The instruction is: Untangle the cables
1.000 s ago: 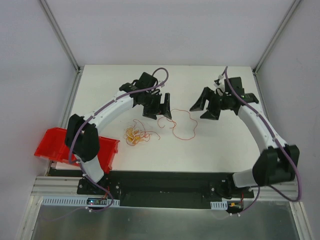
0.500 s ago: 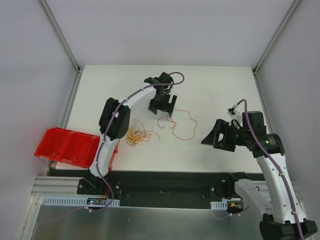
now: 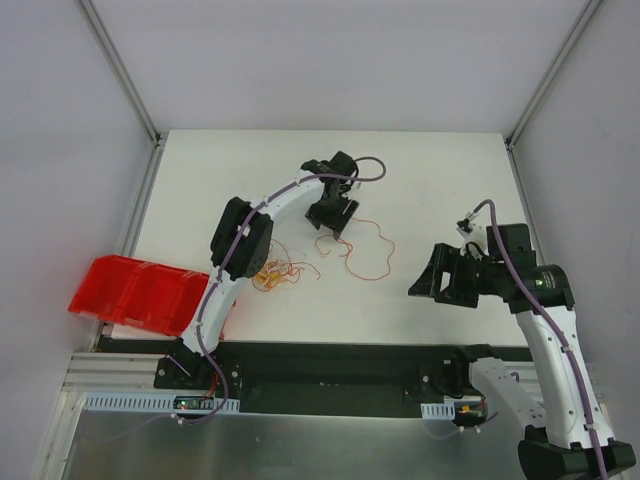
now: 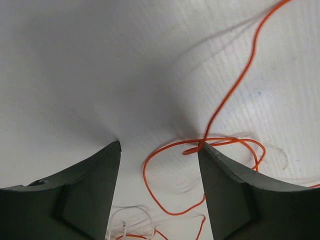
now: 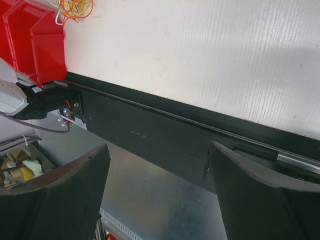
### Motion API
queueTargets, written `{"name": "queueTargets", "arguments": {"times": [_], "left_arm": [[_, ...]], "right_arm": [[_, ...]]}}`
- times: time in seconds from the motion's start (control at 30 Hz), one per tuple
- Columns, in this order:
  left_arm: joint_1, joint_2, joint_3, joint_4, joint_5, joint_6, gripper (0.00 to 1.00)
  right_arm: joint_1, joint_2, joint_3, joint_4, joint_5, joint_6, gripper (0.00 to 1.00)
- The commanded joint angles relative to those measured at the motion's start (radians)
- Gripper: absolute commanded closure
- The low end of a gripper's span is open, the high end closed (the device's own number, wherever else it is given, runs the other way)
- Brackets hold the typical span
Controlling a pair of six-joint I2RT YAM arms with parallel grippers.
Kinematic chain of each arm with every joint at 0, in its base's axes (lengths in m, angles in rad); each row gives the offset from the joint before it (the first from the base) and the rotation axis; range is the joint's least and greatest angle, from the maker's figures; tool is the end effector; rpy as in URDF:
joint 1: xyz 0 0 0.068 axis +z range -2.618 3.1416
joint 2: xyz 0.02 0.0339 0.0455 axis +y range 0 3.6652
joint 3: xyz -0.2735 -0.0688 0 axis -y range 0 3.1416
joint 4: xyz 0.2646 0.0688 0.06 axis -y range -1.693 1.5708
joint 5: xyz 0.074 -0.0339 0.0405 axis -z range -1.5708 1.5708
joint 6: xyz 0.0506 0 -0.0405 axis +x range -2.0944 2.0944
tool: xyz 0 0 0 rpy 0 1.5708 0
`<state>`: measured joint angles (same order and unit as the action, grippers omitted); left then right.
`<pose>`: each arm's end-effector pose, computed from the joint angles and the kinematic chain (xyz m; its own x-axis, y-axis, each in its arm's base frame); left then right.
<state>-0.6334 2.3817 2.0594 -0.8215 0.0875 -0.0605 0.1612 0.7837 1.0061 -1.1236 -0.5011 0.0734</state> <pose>0.4324 -0.3230 0.1618 -0.7697 0.4905 -0.4086 0.5733 0.8127 -0.1044 0.1388 0.0472 0.3306 -0.8037 -0.0655 -0.5914 -0.3771 0.8249 0.4212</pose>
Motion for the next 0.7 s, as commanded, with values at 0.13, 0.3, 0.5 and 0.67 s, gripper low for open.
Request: {"name": "queueTargets", "arguments": {"times": [0.13, 0.3, 0.5, 0.67], "left_arm": [[-0.064, -0.007, -0.087, -0.022, -0.075, 0.011, 0.55], [-0.094, -0.025, -0.116, -0.034, -0.063, -0.012, 0.86], [-0.112, -0.163, -0.127, -0.031, -0.055, -0.077, 1.0], [-0.112, -0.304, -0.131, -0.033, -0.048, -0.159, 1.0]], "right_arm": [[-0.006, 0.008, 0.022, 0.002, 0.009, -0.004, 0.18], [-0.006, 0.009, 0.02, 0.018, 0.003, -0.006, 0.18], [0.014, 0.028, 0.043, 0.018, -0.007, 0.0, 0.18], [0.061, 0.054, 0.121, 0.01, 0.07, -0.043, 0.18]]}}
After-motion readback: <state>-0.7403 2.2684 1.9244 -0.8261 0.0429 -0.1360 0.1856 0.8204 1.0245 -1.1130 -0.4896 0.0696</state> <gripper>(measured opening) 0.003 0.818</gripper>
